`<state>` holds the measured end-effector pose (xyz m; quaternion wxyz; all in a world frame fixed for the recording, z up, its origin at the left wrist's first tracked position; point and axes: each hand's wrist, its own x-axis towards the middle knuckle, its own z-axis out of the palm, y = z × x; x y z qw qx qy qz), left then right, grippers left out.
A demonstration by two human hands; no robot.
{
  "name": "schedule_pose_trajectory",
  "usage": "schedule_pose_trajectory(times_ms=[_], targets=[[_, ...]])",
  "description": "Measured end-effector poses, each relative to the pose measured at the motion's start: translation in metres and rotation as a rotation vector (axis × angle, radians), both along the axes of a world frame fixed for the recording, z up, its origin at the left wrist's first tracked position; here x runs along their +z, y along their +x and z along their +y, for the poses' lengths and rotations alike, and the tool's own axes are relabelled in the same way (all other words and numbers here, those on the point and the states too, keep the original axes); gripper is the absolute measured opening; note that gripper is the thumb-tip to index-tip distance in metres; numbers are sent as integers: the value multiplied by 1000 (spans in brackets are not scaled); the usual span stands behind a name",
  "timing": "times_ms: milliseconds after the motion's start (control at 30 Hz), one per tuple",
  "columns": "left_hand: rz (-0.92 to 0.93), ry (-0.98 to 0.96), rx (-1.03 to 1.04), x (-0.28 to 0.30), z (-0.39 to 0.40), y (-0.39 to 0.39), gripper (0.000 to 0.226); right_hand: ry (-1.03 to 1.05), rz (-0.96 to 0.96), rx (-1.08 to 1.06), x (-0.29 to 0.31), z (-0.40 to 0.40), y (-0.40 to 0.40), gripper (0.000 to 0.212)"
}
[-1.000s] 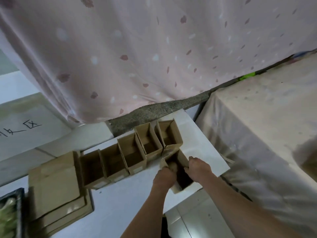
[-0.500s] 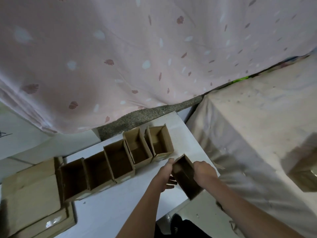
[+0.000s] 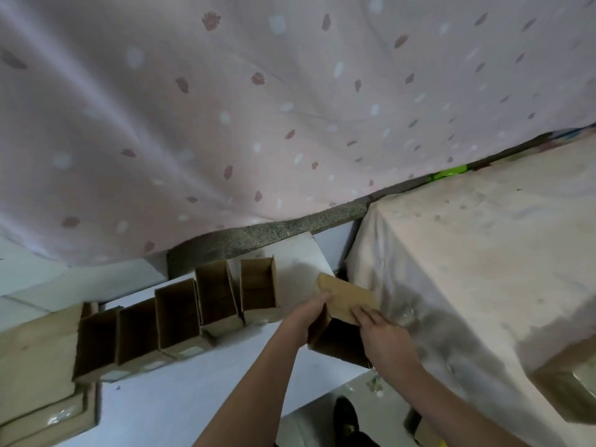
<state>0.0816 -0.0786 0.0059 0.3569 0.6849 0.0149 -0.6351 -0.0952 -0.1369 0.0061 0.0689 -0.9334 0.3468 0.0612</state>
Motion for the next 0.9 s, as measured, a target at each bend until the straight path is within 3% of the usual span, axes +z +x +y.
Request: schedule_pose_trajectory(times_ms=[67, 167, 267, 333, 467, 567, 733, 900], targets=[[-135, -17, -6, -3, -4, -10, 76, 191, -99, 44, -4, -17, -15, 60], [-497, -49, -116, -5, -4, -19, 69, 570, -143, 24, -1, -48, -28, 94], [-798, -31, -315, -4, 6, -26, 99, 569, -235, -11, 9, -75, -21, 107], [-905, -63, -433, -5, 16, -29, 108, 530, -193, 67, 15, -84, -9, 111], [-1071, -136, -583, -15, 33, -34, 110, 503, -36, 284, 10, -69, 20, 123], [-1140, -169, -624, -25, 42, -32, 107, 428, 23, 355, -6, -52, 38, 117], [-1202, -187, -795, -38, 57, -30, 94, 420, 11, 263, -34, -32, 48, 102], [-1191, -126, -884, -67, 71, -46, 83, 452, 44, 179, -56, -19, 48, 102]])
